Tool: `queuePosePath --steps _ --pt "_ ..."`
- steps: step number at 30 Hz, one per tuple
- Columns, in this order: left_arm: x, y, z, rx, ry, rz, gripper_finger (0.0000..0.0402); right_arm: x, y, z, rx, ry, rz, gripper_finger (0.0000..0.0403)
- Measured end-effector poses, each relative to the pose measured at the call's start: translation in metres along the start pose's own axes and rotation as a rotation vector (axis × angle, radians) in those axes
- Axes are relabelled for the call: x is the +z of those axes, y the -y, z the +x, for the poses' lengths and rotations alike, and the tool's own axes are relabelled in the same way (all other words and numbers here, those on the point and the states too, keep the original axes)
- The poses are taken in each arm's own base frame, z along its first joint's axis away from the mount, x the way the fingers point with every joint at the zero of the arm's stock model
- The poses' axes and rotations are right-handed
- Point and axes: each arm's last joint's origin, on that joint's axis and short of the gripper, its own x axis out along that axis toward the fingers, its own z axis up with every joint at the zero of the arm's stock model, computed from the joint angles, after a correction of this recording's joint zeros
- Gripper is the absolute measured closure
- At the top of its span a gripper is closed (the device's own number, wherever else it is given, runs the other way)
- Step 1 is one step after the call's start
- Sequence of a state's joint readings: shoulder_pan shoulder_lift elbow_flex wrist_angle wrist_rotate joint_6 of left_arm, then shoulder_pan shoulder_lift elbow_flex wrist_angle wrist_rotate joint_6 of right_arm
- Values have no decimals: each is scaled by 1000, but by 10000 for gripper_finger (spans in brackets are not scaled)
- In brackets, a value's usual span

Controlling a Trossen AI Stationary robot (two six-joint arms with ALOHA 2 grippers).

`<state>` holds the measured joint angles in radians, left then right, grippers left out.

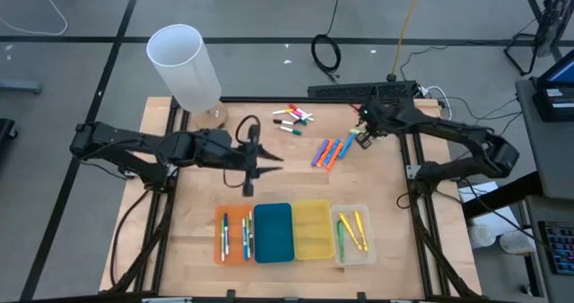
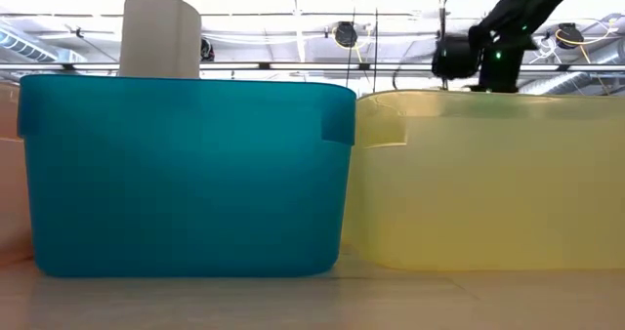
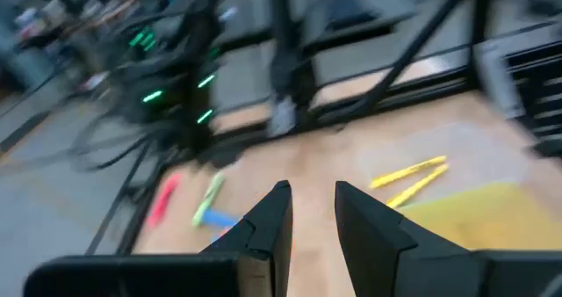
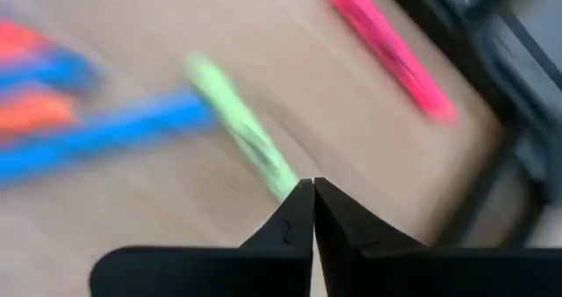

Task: Pick & Place Markers
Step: Put the light green highlighter pen into the blue bin

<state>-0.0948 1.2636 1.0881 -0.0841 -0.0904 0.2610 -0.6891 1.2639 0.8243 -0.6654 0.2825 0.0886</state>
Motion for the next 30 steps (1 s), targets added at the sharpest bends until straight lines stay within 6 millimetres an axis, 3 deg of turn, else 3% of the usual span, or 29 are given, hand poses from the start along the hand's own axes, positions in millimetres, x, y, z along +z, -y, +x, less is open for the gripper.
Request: queuePosePath --steps 3,6,12,15,24,30 --pt "2 11 1 -132 98 50 309 7 -3 -2 113 135 -70 382" --pt "-5 17 -1 -211 180 63 309 7 1 2 119 150 -122 339" --pt "-18 0 -17 -100 249 -23 309 -10 15 26 108 40 -167 239" --pt "-25 -5 -25 -77 251 -69 309 -20 20 39 129 -3 -169 216" --pt "-30 -7 -30 -58 252 -71 309 -36 20 71 215 -39 -173 237" --pt "-31 -7 -30 -60 245 -74 309 -43 15 81 228 -101 -189 282"
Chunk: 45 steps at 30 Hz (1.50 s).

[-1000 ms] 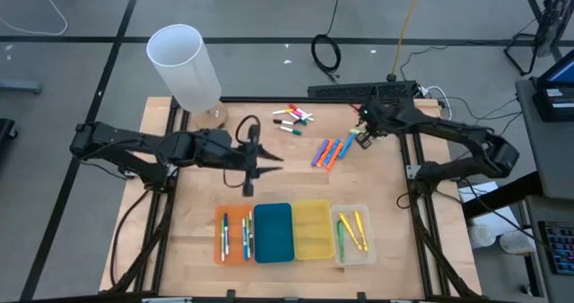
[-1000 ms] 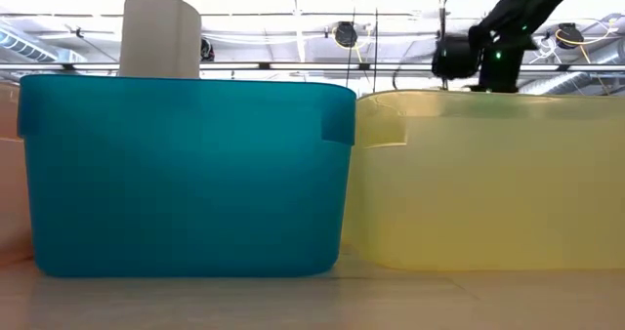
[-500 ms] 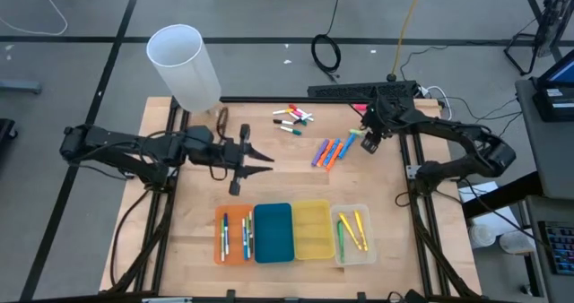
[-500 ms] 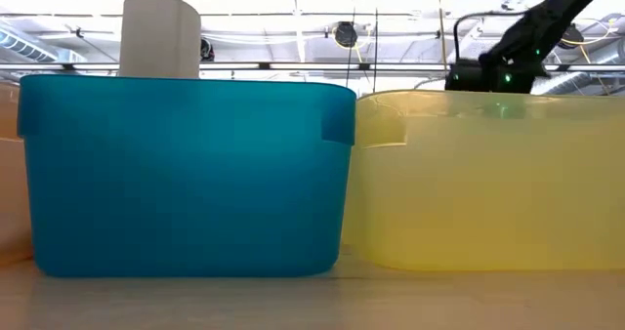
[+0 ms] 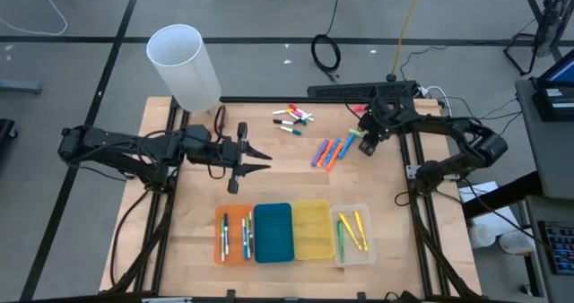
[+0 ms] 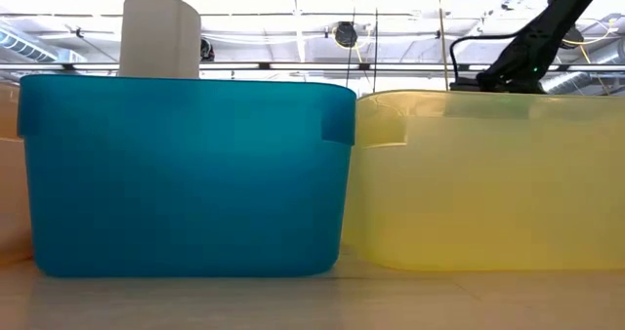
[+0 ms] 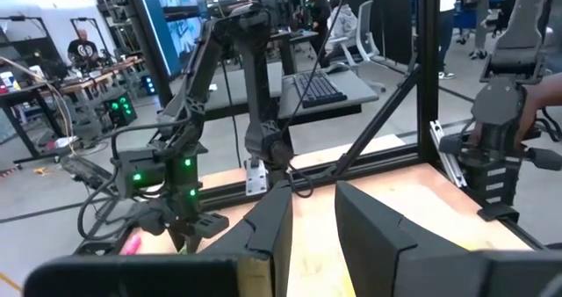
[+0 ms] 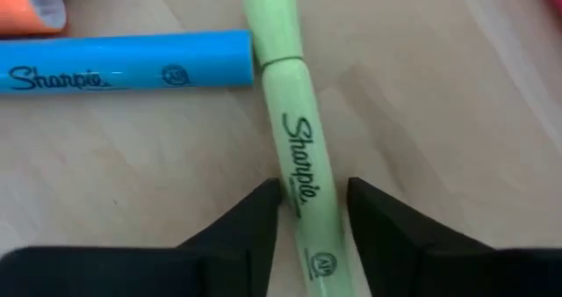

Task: Pick & Place Markers
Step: Put the light green highlighter pen into the blue bin

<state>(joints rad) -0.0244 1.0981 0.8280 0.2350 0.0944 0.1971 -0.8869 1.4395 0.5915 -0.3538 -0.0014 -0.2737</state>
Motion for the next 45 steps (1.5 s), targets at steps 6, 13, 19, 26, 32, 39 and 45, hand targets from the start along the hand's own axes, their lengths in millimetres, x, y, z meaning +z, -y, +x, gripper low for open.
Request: queuePosePath --steps 6,13,19,26,32,39,45 --pt "-2 0 0 -4 -20 -3 309 1 -1 0 -2 8 1 359" --pt "-2 1 0 -5 -24 -4 309 4 1 -24 -57 102 77 359" --pt "-2 0 0 -4 -24 -29 309 10 -3 -67 -17 340 147 359" --pt "-5 0 3 2 -33 -38 309 19 -37 -101 273 646 61 359" --pt "-10 -1 15 15 -24 -1 309 29 -84 -114 464 855 -104 359" --pt "-31 2 37 2 -68 100 309 33 -141 -132 567 1074 -283 359" --pt "-49 11 57 -8 -98 207 308 22 -186 -137 562 1171 -410 359"
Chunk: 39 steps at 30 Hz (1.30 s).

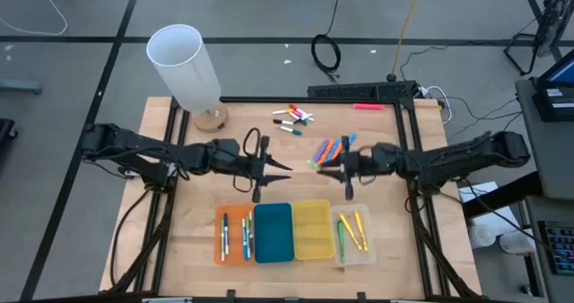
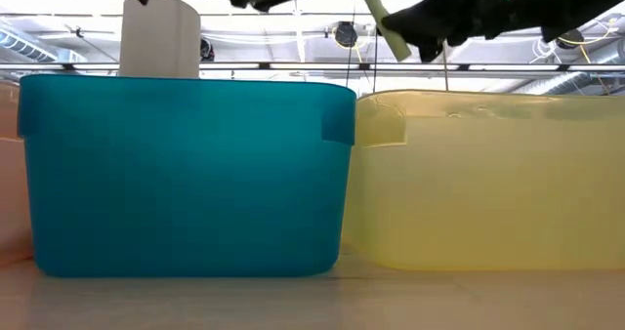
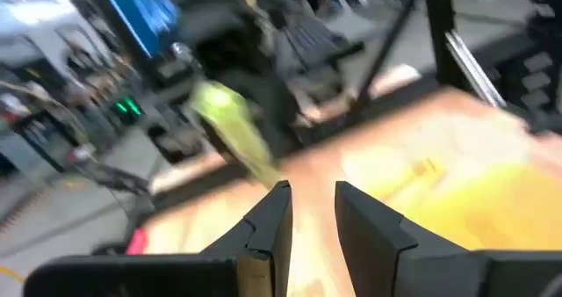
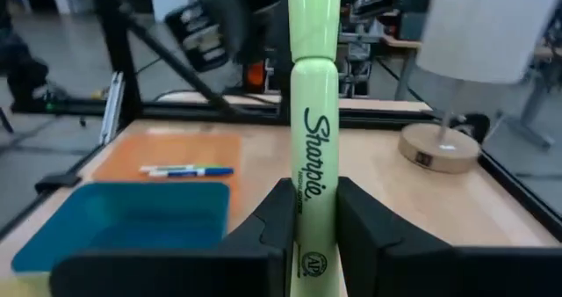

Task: Pick & Place Markers
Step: Put the light green highlighter pen into the blue bin

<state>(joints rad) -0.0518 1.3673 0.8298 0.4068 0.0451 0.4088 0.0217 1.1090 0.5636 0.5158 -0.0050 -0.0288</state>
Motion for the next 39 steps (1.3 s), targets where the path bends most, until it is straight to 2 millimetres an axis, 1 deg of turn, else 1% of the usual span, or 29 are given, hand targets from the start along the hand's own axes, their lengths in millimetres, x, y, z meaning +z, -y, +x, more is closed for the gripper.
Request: queuePosePath --steps 2,4,8,10,12,15,17,21,29,32,36,39 --pt "1 1 2 45 10 -42 302 -1 -12 4 3 21 -45 359" --pt "3 0 5 101 42 -109 286 -1 -22 7 10 37 -87 359" --pt "1 -6 6 154 48 -264 234 -1 -34 10 -15 65 -155 359" --pt "-1 -8 7 138 52 -269 204 -1 -34 10 -50 72 -169 359" --pt "-5 -7 10 90 49 -236 180 0 -34 10 -81 81 -170 359" --pt "-7 0 16 -8 89 -198 156 0 -34 10 -88 83 -166 359" --pt "-5 3 20 -29 139 -191 147 1 -34 10 -86 90 -164 359" --pt "-3 3 28 -11 215 -184 141 2 -34 9 -84 96 -163 359" --pt "-9 4 48 -11 201 -159 159 3 -35 11 -83 118 -159 359" --pt "-5 2 58 -4 221 -177 163 -1 -36 15 -80 110 -159 359" --pt "-5 1 70 -5 211 -195 164 -4 -37 20 -79 128 -158 359" --pt "-4 0 75 17 212 -190 165 -6 -38 22 -80 127 -166 359"
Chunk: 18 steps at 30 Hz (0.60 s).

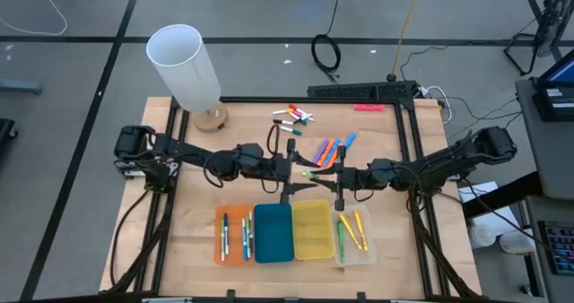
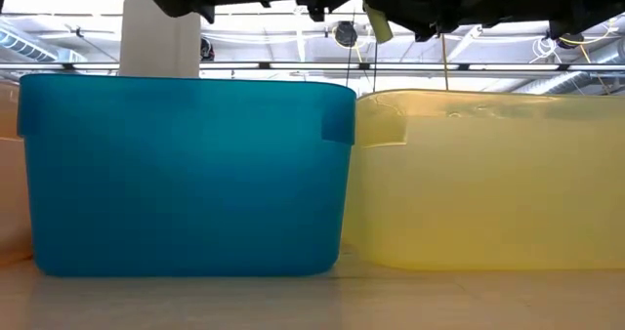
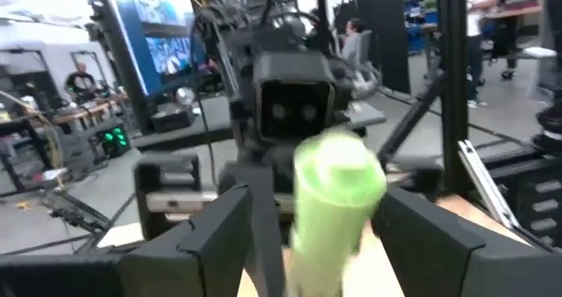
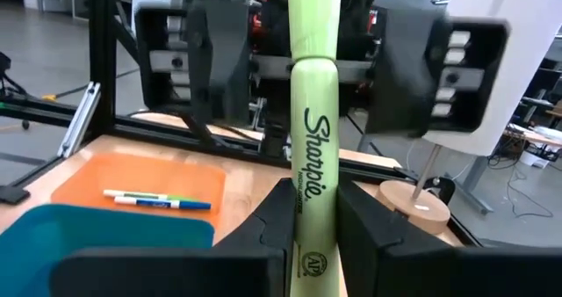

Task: Pick & Place Markers
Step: Put the light green highlighter pen into the blue bin

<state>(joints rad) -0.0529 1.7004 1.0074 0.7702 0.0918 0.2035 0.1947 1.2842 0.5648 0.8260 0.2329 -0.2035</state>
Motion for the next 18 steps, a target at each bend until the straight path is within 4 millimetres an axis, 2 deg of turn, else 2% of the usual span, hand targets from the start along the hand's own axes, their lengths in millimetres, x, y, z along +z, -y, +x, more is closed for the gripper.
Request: queuePosePath --steps 3,5,7,10,13,16,18 --pt "-1 -1 0 28 -17 1 174 1 0 0 -2 10 0 359" --pt "-3 -2 0 30 -32 5 200 3 0 -1 1 16 -6 359" --pt "-4 -2 0 26 -46 25 247 4 -1 -2 4 23 -18 359" --pt "-7 -2 0 13 -64 59 337 5 -3 -3 9 24 -28 359" --pt "-5 -6 -2 9 -61 28 345 6 -4 -3 5 26 -25 348" --pt "5 -6 -11 -1 -112 -49 345 5 -5 -4 10 17 -16 306" --pt "20 -4 -20 -5 -134 -91 345 6 -5 -5 -19 10 -23 276"
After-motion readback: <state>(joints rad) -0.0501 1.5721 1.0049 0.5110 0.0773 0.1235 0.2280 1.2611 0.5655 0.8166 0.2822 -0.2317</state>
